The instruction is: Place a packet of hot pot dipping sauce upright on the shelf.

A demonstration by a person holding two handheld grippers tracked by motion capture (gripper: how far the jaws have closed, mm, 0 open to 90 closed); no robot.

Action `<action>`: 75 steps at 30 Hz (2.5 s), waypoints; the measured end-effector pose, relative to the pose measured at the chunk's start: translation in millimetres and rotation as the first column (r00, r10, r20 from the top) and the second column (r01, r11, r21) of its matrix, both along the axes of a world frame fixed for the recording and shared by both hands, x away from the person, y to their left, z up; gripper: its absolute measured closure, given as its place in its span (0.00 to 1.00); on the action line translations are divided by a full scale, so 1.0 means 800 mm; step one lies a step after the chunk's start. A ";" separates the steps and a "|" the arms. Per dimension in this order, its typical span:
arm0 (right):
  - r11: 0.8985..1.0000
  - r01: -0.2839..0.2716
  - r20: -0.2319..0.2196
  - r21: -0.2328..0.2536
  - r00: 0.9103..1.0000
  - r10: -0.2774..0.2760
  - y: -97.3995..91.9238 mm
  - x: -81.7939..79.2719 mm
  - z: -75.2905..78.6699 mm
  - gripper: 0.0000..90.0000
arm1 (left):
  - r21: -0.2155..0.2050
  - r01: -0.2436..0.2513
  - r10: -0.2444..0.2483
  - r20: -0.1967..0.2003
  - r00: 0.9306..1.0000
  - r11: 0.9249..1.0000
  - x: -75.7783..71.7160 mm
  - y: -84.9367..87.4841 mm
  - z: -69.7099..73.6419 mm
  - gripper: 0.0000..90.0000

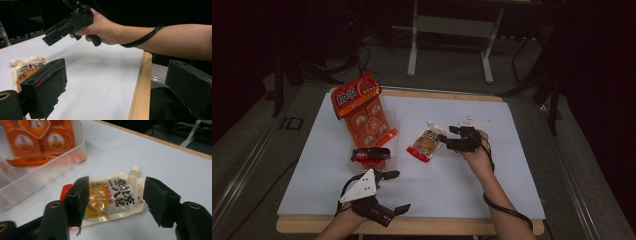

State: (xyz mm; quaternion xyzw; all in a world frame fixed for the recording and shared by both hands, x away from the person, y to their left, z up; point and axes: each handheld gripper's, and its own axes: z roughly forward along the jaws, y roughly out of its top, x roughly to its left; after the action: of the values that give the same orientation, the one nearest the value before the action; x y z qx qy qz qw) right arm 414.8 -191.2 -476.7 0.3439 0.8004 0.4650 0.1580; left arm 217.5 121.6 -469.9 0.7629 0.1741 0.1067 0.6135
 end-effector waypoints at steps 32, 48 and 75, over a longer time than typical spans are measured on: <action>0.982 0.156 -0.102 -0.109 0.981 -0.167 0.022 0.077 -0.059 0.46 | 0.012 -0.010 0.010 -0.014 1.000 1.000 -0.006 0.005 -0.010 0.05; 0.981 0.123 -0.175 -0.148 0.973 -0.149 0.041 0.078 -0.072 0.94 | 0.018 -0.021 0.021 -0.022 1.000 1.000 -0.009 0.008 -0.012 0.05; 0.998 0.053 -0.060 -0.022 0.997 -0.055 0.037 0.032 0.004 0.99 | -0.003 -0.029 0.028 -0.042 0.999 1.000 -0.005 0.005 -0.015 0.05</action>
State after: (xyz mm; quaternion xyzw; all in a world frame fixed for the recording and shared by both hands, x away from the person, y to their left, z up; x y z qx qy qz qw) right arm 440.6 -161.6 -473.4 0.3776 0.7999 0.4417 0.1497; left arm 213.4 125.7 -481.6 0.7614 0.1980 0.0990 0.6093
